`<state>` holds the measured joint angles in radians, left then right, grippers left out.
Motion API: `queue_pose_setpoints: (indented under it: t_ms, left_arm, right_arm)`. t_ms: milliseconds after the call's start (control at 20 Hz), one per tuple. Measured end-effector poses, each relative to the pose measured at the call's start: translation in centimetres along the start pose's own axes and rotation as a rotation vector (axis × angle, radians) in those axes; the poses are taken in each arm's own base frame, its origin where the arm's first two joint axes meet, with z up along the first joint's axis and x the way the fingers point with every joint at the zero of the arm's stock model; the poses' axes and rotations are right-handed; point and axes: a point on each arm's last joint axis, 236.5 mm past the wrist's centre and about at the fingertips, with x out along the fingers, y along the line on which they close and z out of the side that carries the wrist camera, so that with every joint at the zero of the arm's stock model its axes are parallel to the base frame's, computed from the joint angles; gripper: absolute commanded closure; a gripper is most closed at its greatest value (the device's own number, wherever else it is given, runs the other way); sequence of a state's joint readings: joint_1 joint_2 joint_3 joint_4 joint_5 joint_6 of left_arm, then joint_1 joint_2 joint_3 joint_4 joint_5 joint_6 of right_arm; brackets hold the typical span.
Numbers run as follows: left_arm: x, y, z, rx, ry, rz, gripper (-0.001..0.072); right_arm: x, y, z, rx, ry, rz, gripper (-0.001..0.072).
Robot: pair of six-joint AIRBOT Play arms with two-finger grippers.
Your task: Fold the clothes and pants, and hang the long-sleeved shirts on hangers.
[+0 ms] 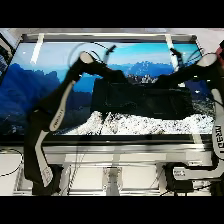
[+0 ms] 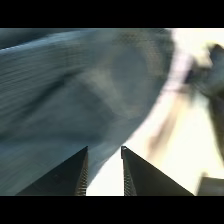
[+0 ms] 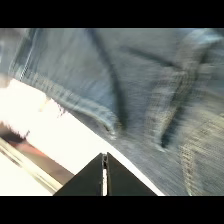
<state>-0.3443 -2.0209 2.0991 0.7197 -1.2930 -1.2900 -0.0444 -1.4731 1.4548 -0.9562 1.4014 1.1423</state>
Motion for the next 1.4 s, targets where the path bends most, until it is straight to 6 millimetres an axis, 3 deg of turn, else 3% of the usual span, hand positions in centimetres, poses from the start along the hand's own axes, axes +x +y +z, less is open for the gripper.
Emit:
queue_pose_setpoints:
  t_ms: [50, 150, 200, 300, 450, 550, 600, 800, 1050, 1150, 1400]
  left_arm:
    - [-2.1, 2.8, -0.5, -0.044, 0.016, 0.084, 0.0487]
    - [-6.3, 8.0, -2.0, -0.147, 0.035, 0.23, 0.0471]
    - [-8.3, 10.3, -3.0, -0.202, 0.044, 0.285, 0.0394]
    - [-11.0, 13.3, -5.4, -0.309, 0.077, 0.339, 0.0214]
    - [-12.9, 16.1, -8.5, -0.414, 0.125, 0.372, 0.0195]
    - [-12.9, 16.8, -10.0, -0.44, 0.156, 0.358, 0.0191]
    - [-12.6, 16.8, -10.4, -0.448, 0.164, 0.339, 0.0153]
    - [-10.7, 16.8, -10.8, -0.483, 0.165, 0.235, 0.0141]
    - [-6.8, 16.6, -11.0, -0.538, 0.171, 0.109, 0.0141]
    - [-5.2, 16.7, -11.1, -0.55, 0.175, 0.089, 0.0142]
    - [-3.3, 17.6, -10.4, -0.562, 0.133, 0.087, 0.0144]
  right_arm:
    - [1.4, 1.0, -0.2, -0.046, 0.023, -0.002, 0.0486]
    - [4.2, 3.2, -0.1, -0.135, 0.044, -0.012, 0.0421]
    - [5.6, 4.5, 0.0, -0.185, 0.049, -0.022, 0.0395]
    - [8.2, 6.8, 0.5, -0.271, 0.039, -0.065, 0.0338]
    - [11.7, 9.8, 0.4, -0.39, 0.038, -0.145, 0.0325]
    - [13.6, 11.3, 0.3, -0.451, 0.042, -0.187, 0.0324]
    - [14.5, 11.8, 0.3, -0.471, 0.047, -0.203, 0.0323]
    - [17.0, 13.0, 1.2, -0.496, 0.042, -0.239, 0.0323]
    - [16.8, 14.1, 3.2, -0.52, 0.001, -0.26, 0.0316]
    - [16.5, 14.3, 3.6, -0.528, -0.003, -0.267, 0.0268]
    - [15.9, 14.0, 3.2, -0.531, 0.034, -0.285, 0.0268]
